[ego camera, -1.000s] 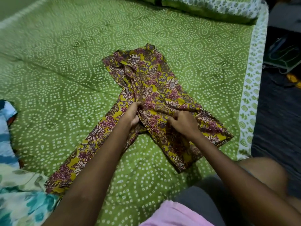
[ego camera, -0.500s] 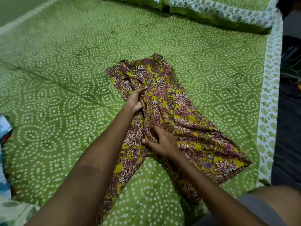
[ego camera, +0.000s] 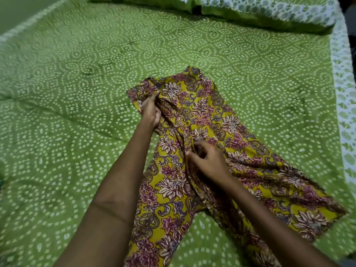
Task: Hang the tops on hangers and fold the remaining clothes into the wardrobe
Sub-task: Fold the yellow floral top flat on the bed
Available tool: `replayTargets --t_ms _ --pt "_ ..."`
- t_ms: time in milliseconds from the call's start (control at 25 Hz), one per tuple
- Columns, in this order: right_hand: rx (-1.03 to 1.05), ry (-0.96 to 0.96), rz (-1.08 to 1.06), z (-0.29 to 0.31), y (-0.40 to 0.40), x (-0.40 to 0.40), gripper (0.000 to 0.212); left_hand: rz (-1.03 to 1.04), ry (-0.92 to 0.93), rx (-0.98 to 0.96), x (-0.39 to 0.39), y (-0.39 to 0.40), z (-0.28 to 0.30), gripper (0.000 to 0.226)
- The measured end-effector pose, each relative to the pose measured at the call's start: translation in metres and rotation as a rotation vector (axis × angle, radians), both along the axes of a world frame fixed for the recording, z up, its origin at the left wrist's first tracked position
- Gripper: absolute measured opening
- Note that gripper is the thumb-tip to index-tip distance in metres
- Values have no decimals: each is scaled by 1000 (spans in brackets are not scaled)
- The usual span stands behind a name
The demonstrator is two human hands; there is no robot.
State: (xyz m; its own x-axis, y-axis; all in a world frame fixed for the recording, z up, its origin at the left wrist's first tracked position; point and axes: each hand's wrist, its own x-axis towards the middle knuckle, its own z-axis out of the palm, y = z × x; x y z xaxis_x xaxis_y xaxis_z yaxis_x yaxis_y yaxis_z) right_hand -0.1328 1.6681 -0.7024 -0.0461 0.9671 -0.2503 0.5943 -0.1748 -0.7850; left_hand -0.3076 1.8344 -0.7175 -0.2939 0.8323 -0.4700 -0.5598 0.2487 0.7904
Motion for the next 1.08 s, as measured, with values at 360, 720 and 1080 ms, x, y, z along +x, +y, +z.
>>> replayTargets --t_ms 360,720,1080 --pt "33 59 63 -11 152 -76 49 2 116 21 -17 29 -14 32" --pt "409 -107 -125 -3 238 -13 21 -64 17 13 -38 45 -34 29" --pt "161 -136 490 -1 293 -50 68 -143 81 49 -36 44 -29 36"
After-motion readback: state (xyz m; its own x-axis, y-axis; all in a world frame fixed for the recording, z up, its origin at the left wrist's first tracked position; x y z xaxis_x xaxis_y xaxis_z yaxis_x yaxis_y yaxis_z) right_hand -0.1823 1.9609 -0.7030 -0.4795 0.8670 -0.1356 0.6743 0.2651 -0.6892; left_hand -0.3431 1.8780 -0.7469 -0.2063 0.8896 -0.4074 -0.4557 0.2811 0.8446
